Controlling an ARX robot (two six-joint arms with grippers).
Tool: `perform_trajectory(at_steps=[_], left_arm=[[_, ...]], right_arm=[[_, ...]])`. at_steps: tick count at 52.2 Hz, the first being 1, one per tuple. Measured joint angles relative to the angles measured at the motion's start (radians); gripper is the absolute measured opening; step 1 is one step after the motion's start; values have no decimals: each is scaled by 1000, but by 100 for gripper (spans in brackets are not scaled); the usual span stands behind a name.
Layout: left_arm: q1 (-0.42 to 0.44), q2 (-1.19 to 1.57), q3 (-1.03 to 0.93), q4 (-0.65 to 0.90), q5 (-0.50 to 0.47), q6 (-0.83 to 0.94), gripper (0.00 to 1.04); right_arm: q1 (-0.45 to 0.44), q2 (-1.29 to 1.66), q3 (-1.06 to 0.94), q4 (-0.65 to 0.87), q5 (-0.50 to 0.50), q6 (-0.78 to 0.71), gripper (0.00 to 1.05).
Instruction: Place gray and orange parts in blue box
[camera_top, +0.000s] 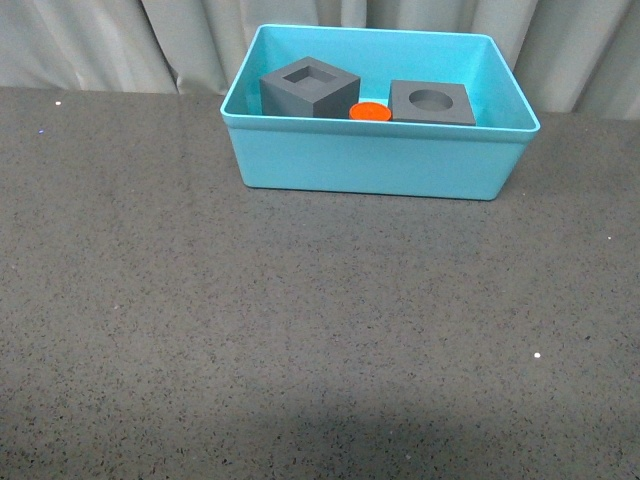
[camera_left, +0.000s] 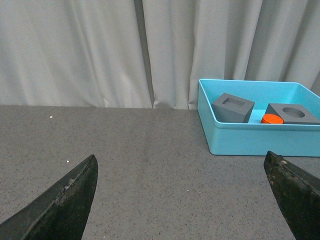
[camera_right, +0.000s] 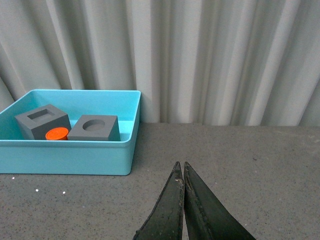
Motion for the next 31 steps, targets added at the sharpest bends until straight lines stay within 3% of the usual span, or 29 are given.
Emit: perform_trajectory(at_steps=[31], left_arm=[[0, 0, 0, 0, 0, 0, 98]], right_arm=[[0, -285, 0, -270, -1, 0, 0]])
